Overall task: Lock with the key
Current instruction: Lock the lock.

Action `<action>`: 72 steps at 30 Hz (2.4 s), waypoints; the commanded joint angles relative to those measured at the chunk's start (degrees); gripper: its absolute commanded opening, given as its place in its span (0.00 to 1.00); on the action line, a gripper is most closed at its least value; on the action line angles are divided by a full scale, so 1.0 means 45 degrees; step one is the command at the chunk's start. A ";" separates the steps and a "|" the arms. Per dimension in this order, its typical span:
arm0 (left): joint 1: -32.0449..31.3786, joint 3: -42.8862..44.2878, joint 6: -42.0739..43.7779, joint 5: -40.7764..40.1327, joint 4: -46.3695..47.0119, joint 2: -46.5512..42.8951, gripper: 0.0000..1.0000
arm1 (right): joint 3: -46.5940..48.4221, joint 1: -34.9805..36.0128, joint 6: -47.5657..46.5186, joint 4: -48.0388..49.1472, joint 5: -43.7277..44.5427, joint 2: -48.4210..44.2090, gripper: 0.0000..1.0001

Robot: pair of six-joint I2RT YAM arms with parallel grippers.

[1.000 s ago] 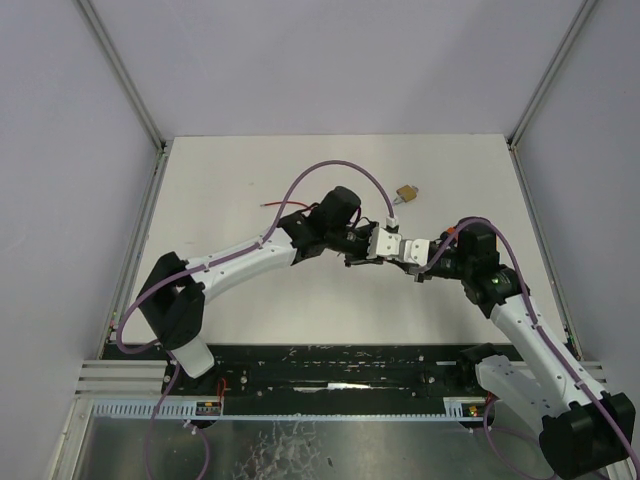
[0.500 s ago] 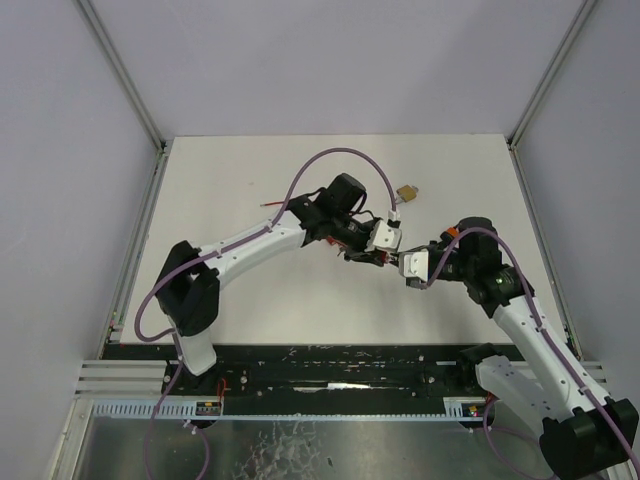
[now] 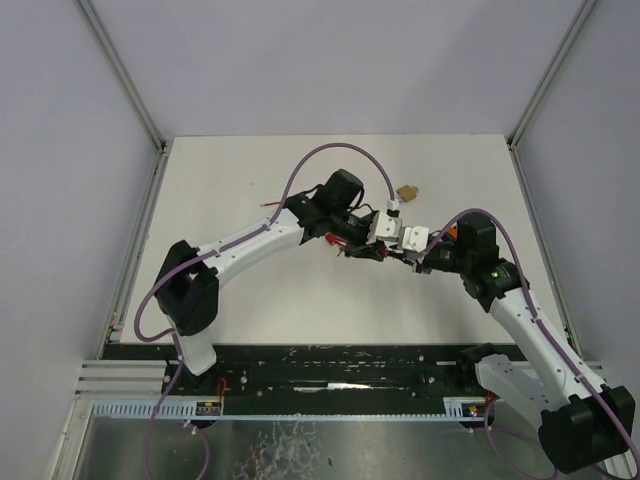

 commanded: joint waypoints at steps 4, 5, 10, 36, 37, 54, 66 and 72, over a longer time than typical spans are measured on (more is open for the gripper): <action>0.0036 0.0101 -0.1520 0.0413 0.0392 -0.0853 0.00 | -0.0274 -0.0179 0.3310 0.2674 0.0500 0.0282 0.23; 0.0024 0.0123 -0.1666 0.0385 0.0386 -0.0876 0.00 | -0.0284 -0.0224 0.3704 0.2876 0.0613 0.0292 0.26; 0.0044 0.0280 -0.2687 0.0084 0.0247 -0.1076 0.00 | -0.0208 -0.1082 0.5142 0.3161 0.0227 0.0494 0.36; -0.0997 0.4685 -0.7372 -0.8305 -0.8996 0.0339 0.00 | -0.3233 -0.0501 0.9441 1.3403 -0.5683 0.3576 0.53; -0.1006 0.4927 -0.7285 -0.8237 -0.9277 0.0553 0.00 | -0.3561 -0.0313 1.0574 1.5181 -0.5480 0.3863 0.53; -0.1524 0.6474 -0.6457 -0.6599 -0.9888 0.0923 0.00 | -0.4705 0.0640 1.3684 2.2173 -0.3122 0.5027 0.56; -0.1558 0.6472 -0.5821 -0.5787 -0.9853 0.0724 0.00 | -0.4867 0.0735 0.9690 1.8443 -0.3254 0.3133 0.41; -0.1562 0.6522 -0.5534 -0.5338 -0.9814 0.0722 0.00 | -0.4557 0.0991 0.6611 1.4781 -0.2509 0.1762 0.47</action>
